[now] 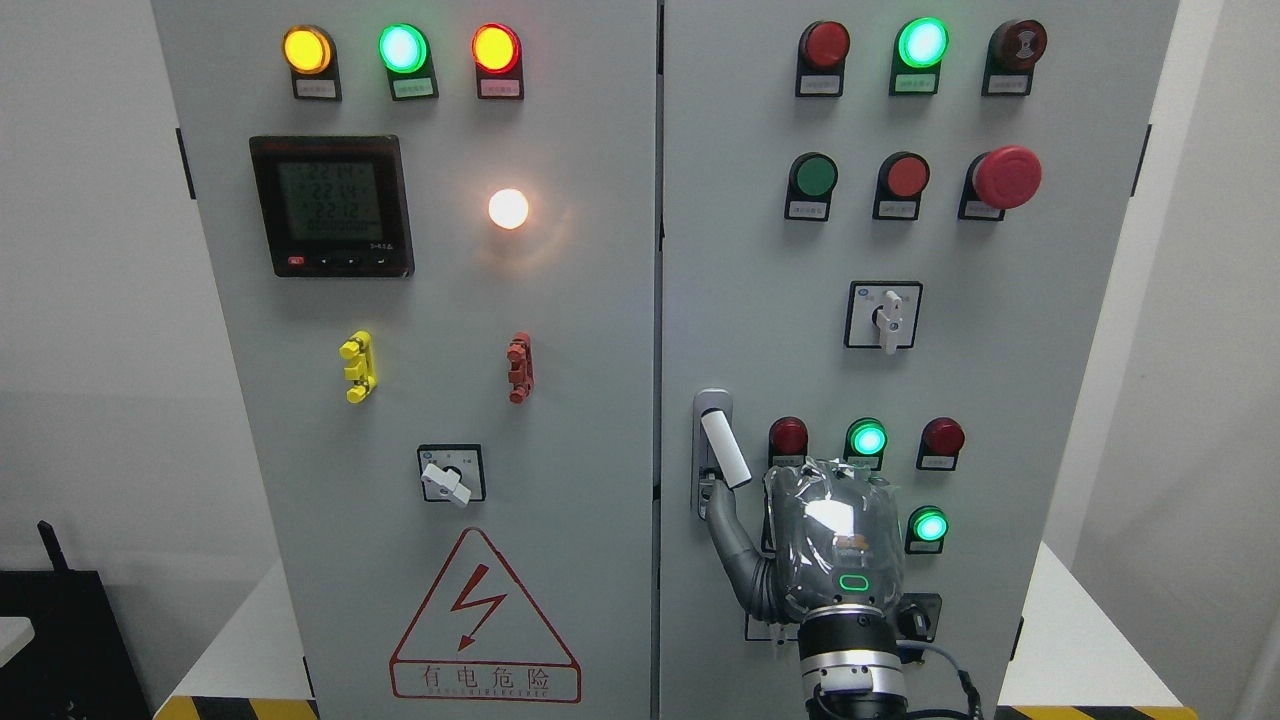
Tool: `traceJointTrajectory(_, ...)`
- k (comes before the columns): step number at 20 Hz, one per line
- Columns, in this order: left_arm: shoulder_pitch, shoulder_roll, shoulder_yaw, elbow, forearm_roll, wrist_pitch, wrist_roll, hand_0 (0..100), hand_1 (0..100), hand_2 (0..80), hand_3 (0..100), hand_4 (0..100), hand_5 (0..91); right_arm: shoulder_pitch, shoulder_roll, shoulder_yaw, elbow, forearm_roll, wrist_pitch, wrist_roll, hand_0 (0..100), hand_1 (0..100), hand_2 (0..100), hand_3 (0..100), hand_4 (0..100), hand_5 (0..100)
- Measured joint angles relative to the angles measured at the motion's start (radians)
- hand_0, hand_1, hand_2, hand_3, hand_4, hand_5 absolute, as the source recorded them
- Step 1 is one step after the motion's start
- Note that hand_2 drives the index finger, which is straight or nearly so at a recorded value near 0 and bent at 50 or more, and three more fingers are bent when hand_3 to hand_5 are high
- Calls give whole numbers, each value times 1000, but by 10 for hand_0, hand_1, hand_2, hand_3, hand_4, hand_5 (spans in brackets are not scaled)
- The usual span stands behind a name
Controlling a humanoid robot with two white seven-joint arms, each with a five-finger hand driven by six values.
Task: Release door handle
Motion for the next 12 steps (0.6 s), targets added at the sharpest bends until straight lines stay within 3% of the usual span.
traceJointTrajectory(12,0,0,0,0,0,0,0,120,389,0,0,0,0,0,0,-4,-1,-1,0,0,589,0,1000,1000,1000,938)
